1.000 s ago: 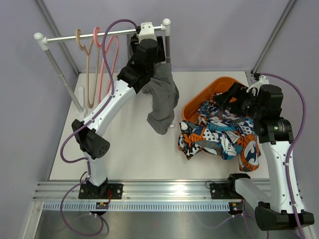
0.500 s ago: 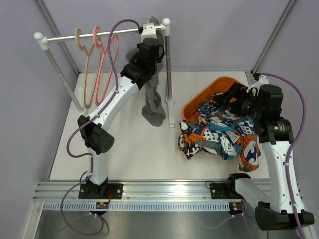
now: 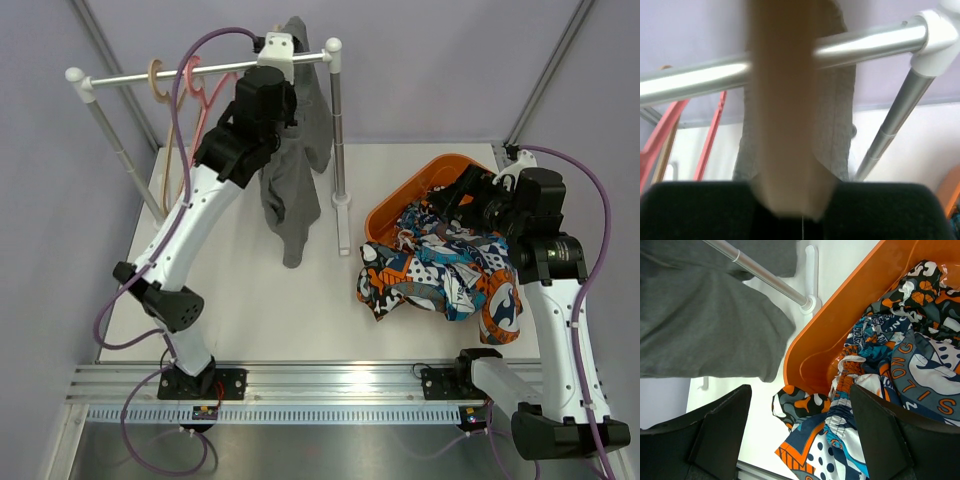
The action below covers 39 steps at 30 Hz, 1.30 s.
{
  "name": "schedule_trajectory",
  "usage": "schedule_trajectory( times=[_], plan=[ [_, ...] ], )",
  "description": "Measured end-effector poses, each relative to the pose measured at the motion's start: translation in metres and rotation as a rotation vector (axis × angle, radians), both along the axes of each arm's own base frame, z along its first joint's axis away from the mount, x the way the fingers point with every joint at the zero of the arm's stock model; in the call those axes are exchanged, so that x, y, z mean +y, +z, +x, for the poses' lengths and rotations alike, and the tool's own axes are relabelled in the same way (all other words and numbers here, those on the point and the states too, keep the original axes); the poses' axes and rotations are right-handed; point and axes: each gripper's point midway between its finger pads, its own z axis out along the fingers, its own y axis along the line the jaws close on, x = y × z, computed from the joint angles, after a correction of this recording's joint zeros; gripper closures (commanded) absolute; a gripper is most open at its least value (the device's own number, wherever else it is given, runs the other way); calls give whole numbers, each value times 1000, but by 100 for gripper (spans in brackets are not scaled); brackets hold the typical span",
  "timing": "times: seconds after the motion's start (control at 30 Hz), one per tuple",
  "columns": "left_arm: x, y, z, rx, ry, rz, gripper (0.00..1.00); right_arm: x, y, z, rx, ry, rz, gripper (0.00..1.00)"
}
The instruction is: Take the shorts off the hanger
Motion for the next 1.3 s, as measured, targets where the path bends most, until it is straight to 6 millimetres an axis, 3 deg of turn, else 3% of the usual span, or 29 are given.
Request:
schedule_trajectory(
  times=[0.13, 0.23, 0.53, 0.73, 0.93, 0.97, 1.03, 1.17, 1.3],
  plan=[
    [15, 19, -32, 7, -44, 13, 100, 0, -1, 1, 2, 0, -1, 12],
    [19, 15, -47, 44, -81, 34, 100, 0, -2, 2, 7, 1, -2, 12],
    [21, -47, -80, 244, -184, 121, 100, 3, -13, 8, 44, 29, -13, 12],
    [25, -70, -110, 323, -247, 119, 100, 13, -13, 6, 43, 75, -15, 13],
    [39, -80, -170, 354, -357, 87, 100, 76, -11, -5, 48, 255, -74, 14],
    [40, -81, -181, 354, -379, 82, 100, 101, -10, -15, 46, 330, -86, 14],
    [41, -87, -204, 357, -432, 75, 100, 124, -11, -20, 47, 383, -110, 14],
    [40, -112, -240, 395, -517, 68, 100, 180, -12, -27, 47, 469, -171, 15],
    [41, -144, -258, 468, -549, 80, 100, 222, -22, -31, 56, 501, -230, 15]
  ],
)
